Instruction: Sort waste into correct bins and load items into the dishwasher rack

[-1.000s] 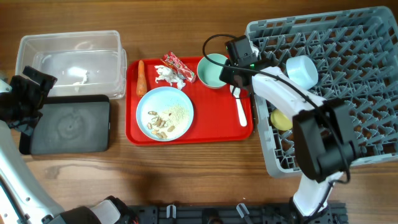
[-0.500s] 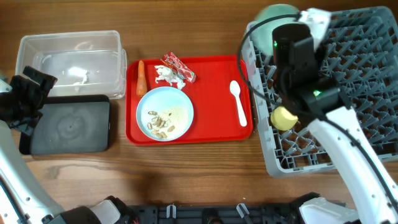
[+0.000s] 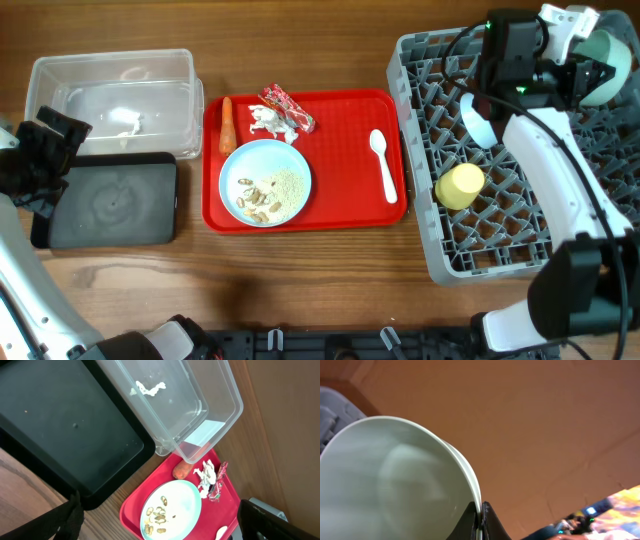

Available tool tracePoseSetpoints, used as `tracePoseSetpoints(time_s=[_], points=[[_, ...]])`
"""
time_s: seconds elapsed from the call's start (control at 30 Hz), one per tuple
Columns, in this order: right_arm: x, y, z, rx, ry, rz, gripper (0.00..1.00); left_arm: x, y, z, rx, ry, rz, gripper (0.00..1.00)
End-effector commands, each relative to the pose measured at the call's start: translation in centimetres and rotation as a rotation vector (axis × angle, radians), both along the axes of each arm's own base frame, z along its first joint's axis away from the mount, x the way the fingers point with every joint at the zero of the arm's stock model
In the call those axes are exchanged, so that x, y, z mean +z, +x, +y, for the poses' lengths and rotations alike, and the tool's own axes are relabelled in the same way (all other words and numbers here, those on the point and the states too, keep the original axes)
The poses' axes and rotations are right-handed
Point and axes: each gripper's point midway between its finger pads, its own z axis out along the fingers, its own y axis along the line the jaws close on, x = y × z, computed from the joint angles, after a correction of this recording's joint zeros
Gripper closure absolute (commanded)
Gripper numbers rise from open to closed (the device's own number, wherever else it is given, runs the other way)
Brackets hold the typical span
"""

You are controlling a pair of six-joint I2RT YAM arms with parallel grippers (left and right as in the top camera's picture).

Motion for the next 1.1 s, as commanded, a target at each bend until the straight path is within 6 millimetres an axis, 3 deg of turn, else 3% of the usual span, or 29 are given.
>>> tracePoseSetpoints(time_s=[0.0, 0.23, 0.47, 0.9, 1.07], points=[[-1.5, 0.5, -0.2, -0.036, -0.045, 0.132, 0.96, 0.1, -0.2, 0.2, 0.011, 0.010, -0.001, 0.00], [-5.6, 2.1, -2.7, -0.086, -0.059, 0.340, 0.96, 0.1, -0.2, 0.2, 0.011, 0.010, -0.001, 0.00], [-7.6, 3.4, -4.7, -0.112, -0.063, 0.455, 0.96, 0.1, -0.2, 0.2, 0.010, 0.011, -0.001, 0.00], [-11.0, 5.4, -1.6, 0.037, -0.062, 0.600, 0.96, 0.1, -0.2, 0.2, 0.011, 0.010, -0.001, 0.00], [-12.8, 5.3, -1.2, 0.091, -0.058, 0.697, 0.90, 0.1, -0.2, 0.3, 0.011, 0.011, -0.001, 0.00]])
